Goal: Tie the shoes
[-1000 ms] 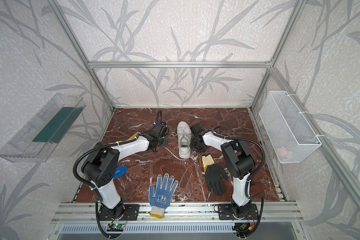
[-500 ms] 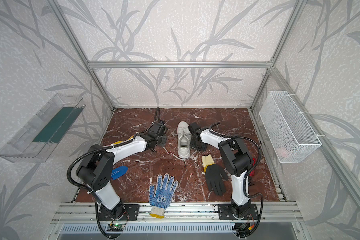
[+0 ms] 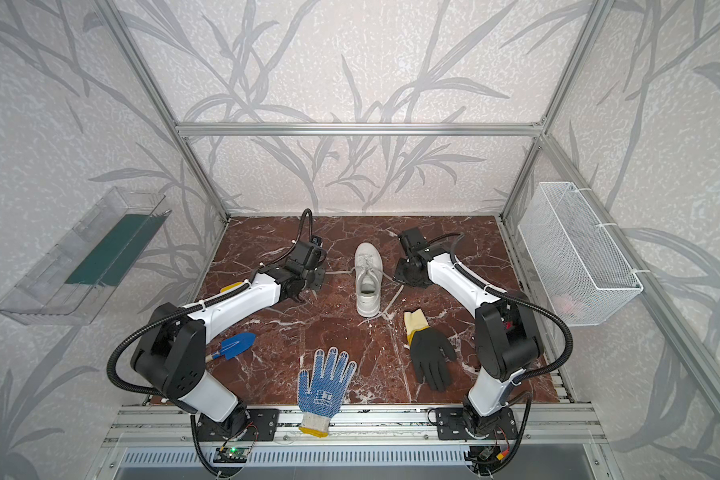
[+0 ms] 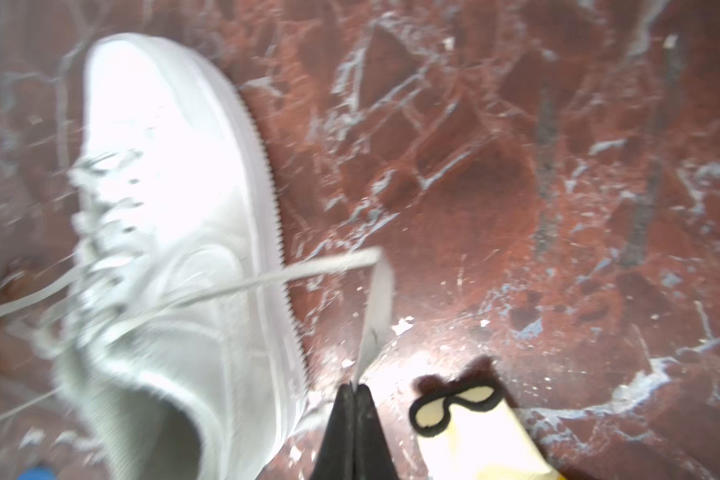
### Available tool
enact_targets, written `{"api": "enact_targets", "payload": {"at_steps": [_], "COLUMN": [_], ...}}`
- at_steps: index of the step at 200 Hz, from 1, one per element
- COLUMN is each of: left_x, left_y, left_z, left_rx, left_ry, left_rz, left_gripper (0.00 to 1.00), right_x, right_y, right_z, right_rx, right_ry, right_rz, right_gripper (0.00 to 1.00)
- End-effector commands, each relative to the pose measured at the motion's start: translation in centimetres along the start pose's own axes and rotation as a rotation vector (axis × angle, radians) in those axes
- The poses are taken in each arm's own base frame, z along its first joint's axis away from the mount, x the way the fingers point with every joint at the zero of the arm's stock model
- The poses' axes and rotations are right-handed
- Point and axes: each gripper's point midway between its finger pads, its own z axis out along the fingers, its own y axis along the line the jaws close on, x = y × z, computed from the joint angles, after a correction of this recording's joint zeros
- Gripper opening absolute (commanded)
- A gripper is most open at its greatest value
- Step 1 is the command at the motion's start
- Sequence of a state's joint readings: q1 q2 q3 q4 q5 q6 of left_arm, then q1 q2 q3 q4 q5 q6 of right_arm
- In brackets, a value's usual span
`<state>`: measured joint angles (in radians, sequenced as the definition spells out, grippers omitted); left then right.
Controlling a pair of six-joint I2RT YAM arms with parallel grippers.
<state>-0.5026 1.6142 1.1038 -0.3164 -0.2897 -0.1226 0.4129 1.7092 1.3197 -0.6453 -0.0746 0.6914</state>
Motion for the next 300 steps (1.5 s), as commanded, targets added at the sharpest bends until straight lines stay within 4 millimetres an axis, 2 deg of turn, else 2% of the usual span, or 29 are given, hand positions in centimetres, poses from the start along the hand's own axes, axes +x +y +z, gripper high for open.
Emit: {"api": "enact_targets", "payload": {"at_steps": [1, 25, 54, 89, 120, 147, 181, 202, 248, 300], "left_x": [2.0, 3.7, 5.1, 5.2, 3.9, 2.6, 0.6, -0.4, -2.2, -4.1], "left_y": [-1.0, -2.9, -3.8, -4.1, -4.7, -5.6, -8.0, -9.9, -14.2, -17.5], "left_z": [0.1, 0.5, 0.4, -0.9, -3.1, -5.5, -8.6, -9.6, -9.2, -8.6], "left_rx": [0.067, 0.144, 0.169, 0.203, 0.271, 0.342, 0.476, 0.551, 0.674, 0.772], "left_ry": [0.065, 0.117, 0.129, 0.083, -0.021, -0.118, -0.279, -0.322, -0.346, -0.388], "left_rz": [0.008, -0.010, -0.034, -0.046, -0.050, -0.024, 0.032, 0.049, 0.051, 0.000], "left_gripper": [0.00, 0.00, 0.00, 0.30, 0.49, 0.60, 0.64, 0.65, 0.66, 0.66], "right_x": [2.0, 2.3, 2.1, 1.8, 1.4, 0.8, 0.3, -0.3, -1.0, -1.3], "right_y": [2.7, 5.0, 6.4, 7.9, 9.3, 10.0, 11.2, 11.9, 13.0, 13.2], "right_z": [-1.9, -3.0, -3.6, -4.4, -5.7, -6.3, -6.8, -7.3, -7.7, -8.0], "right_rx": [-0.149, -0.275, -0.346, -0.417, -0.486, -0.520, -0.566, -0.592, -0.628, -0.636], "right_ry": [0.100, 0.142, 0.148, 0.160, 0.156, 0.142, 0.147, 0.135, 0.132, 0.126], "right_rz": [-0.094, -0.093, -0.085, -0.055, -0.046, -0.042, -0.042, -0.038, -0.031, -0.027], "right_gripper": [0.00, 0.00, 0.00, 0.00, 0.00, 0.00, 0.00, 0.00, 0.00, 0.00]}}
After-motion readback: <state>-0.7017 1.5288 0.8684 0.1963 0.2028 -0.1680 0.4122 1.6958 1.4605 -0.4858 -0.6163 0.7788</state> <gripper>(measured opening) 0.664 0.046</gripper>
